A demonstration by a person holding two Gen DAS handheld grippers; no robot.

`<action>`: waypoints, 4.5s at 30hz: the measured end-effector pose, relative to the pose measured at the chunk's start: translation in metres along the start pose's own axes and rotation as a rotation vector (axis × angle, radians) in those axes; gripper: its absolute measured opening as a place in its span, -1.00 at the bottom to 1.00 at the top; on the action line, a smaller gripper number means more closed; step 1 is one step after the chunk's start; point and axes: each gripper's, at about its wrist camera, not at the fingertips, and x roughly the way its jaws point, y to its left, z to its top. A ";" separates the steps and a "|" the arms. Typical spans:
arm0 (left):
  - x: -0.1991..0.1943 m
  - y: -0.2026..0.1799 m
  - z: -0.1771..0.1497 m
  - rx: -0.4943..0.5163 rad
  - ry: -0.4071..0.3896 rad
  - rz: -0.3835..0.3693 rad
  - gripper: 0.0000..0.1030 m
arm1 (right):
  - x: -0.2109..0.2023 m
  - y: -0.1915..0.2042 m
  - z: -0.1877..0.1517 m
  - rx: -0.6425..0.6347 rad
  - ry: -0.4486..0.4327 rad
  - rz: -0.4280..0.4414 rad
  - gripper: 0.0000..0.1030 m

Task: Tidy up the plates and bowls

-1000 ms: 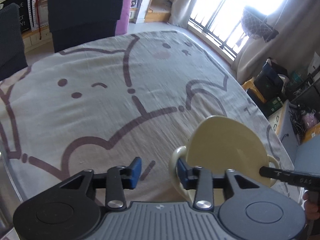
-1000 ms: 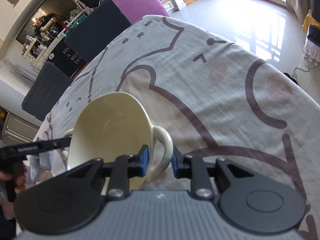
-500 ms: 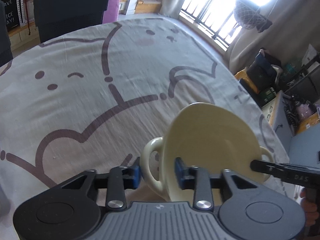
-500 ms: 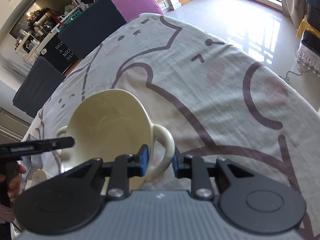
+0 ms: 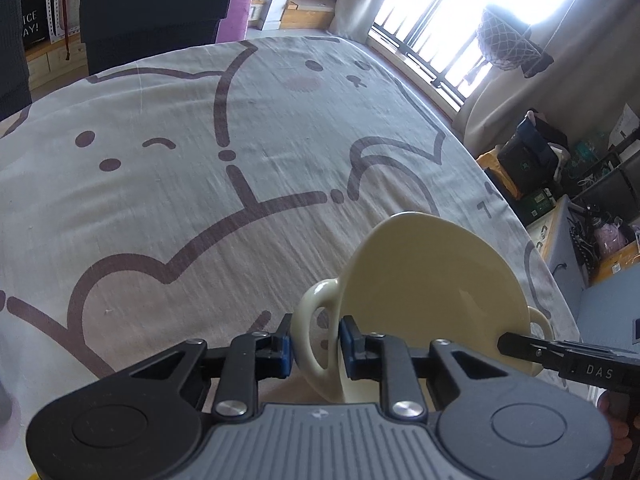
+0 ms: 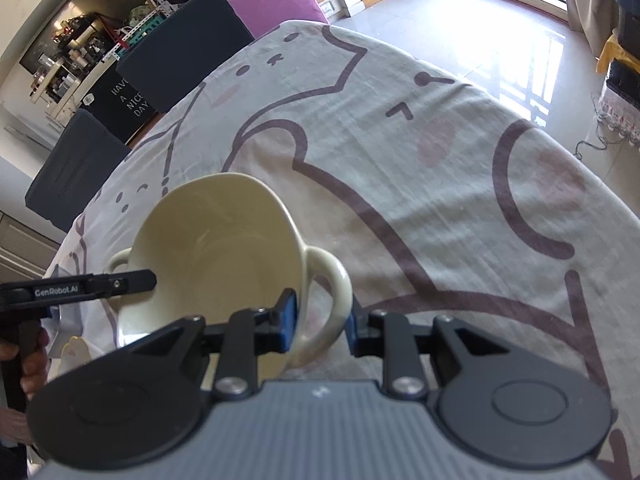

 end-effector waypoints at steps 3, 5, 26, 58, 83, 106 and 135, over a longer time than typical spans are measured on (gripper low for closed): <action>-0.001 -0.003 -0.002 0.022 -0.021 0.017 -0.49 | 0.001 0.003 0.000 -0.006 0.001 -0.015 -0.41; -0.002 -0.004 -0.005 0.018 -0.025 0.023 -0.49 | 0.001 0.003 0.000 0.014 -0.005 -0.017 -0.43; -0.141 -0.021 -0.055 -0.045 -0.266 0.095 -0.50 | -0.084 0.057 -0.016 -0.151 -0.177 0.071 -0.45; -0.349 0.101 -0.286 -0.406 -0.471 0.397 -0.51 | -0.097 0.248 -0.139 -0.490 -0.071 0.367 -0.44; -0.304 0.179 -0.331 -0.594 -0.354 0.308 -0.49 | -0.035 0.301 -0.184 -0.576 0.106 0.242 -0.44; -0.278 0.192 -0.338 -0.629 -0.258 0.316 -0.42 | -0.021 0.307 -0.199 -0.629 0.176 0.153 -0.45; -0.265 0.199 -0.338 -0.660 -0.211 0.319 -0.38 | -0.009 0.309 -0.204 -0.676 0.201 0.121 -0.43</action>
